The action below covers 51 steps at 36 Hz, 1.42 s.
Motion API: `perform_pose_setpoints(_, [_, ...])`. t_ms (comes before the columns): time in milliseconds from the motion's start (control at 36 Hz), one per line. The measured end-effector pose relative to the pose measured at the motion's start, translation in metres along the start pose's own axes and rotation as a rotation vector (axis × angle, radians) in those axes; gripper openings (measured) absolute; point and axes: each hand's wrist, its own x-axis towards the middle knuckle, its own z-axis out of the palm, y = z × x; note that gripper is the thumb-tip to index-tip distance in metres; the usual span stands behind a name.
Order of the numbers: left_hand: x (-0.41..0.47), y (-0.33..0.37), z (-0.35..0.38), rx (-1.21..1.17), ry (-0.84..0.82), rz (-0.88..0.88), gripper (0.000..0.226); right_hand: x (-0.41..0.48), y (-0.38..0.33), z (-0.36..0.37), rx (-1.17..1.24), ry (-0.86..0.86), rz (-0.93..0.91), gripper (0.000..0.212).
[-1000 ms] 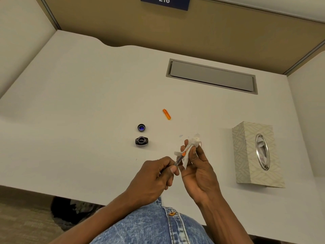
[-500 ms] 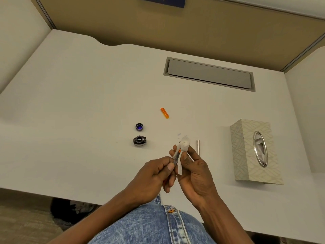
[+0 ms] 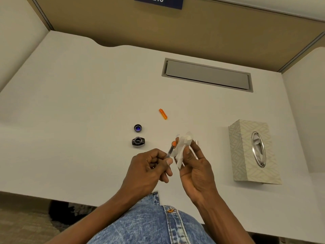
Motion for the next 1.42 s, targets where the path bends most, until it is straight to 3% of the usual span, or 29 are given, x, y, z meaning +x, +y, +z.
perform_pose_setpoints(333, [-0.005, -0.001, 0.000, 0.077, 0.003, 0.030, 0.005, -0.012, 0.013, 0.000, -0.218, -0.102, 0.019, 0.051])
perform_pose_setpoints(444, [-0.008, -0.001, -0.001, 0.166, 0.034, 0.100, 0.005, -0.014, 0.013, 0.001, -0.232, -0.096, -0.010, 0.060])
perform_pose_setpoints(667, [-0.009, 0.000, 0.001, 0.215, 0.079, 0.126, 0.007, -0.013, 0.012, 0.009, -0.132, -0.111, -0.039, 0.051])
perform_pose_setpoints(944, [-0.014, 0.000, 0.003, 0.062, -0.062, 0.040, 0.020, -0.017, 0.009, 0.001, -0.097, -0.053, 0.007, 0.054])
perform_pose_setpoints(1139, [-0.017, -0.002, 0.005, 0.149, -0.155, 0.113, 0.028, -0.020, 0.012, -0.002, -0.085, -0.123, 0.095, 0.044])
perform_pose_setpoints(1417, [-0.020, -0.005, 0.007, 0.308, -0.140, 0.130, 0.022, -0.021, 0.001, 0.003, -0.022, -0.180, 0.083, 0.045])
